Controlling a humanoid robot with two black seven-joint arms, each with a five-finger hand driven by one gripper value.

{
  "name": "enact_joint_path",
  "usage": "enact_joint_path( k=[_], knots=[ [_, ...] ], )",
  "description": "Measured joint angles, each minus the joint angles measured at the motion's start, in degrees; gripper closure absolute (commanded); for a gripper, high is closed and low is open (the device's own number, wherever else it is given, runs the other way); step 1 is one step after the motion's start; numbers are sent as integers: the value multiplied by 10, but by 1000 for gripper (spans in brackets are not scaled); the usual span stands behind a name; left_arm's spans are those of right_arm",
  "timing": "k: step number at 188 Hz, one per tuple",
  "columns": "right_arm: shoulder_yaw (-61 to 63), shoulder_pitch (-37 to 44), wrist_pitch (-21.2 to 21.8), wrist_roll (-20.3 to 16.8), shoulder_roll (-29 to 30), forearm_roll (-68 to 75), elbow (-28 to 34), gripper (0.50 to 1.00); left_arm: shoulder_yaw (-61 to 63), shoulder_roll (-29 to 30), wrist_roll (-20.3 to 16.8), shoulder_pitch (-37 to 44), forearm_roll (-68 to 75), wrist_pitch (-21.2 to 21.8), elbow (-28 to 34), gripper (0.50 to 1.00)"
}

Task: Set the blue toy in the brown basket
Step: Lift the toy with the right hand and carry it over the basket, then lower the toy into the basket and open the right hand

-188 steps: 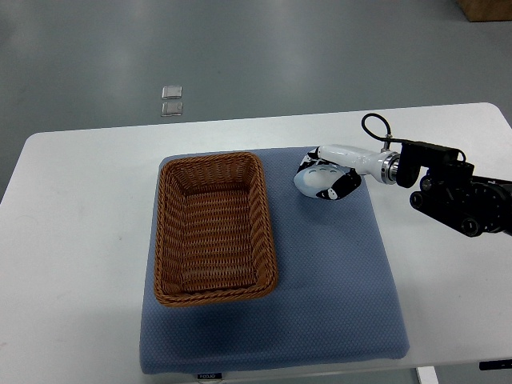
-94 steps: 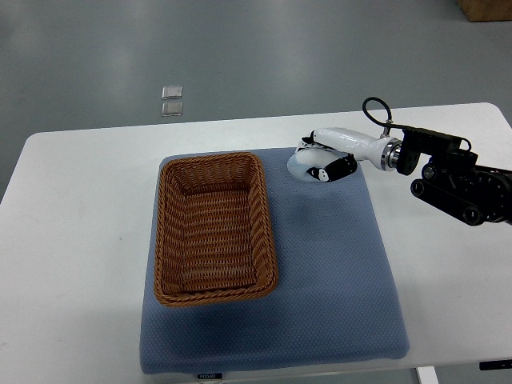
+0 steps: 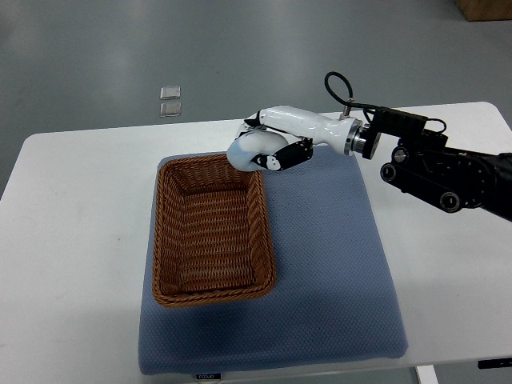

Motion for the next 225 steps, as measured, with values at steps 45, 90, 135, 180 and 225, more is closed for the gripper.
enact_joint_path(
  k=[45,90,135,180,225],
  knots=[
    [-11,8,23,-25,82,-8,-7,1000,0,0,0,0,0,0,0,500],
    [-52,5,17,-82,134,-12,-31,1000,0,0,0,0,0,0,0,500],
    [-65,-4,17,-91,136,-7,-33,593,0,0,0,0,0,0,0,500],
    [-58,-21,15,-91,135,-1,-34,591,0,0,0,0,0,0,0,500],
    [-11,-38,22,-91,96,88,-34,589,0,0,0,0,0,0,0,500]
  ],
)
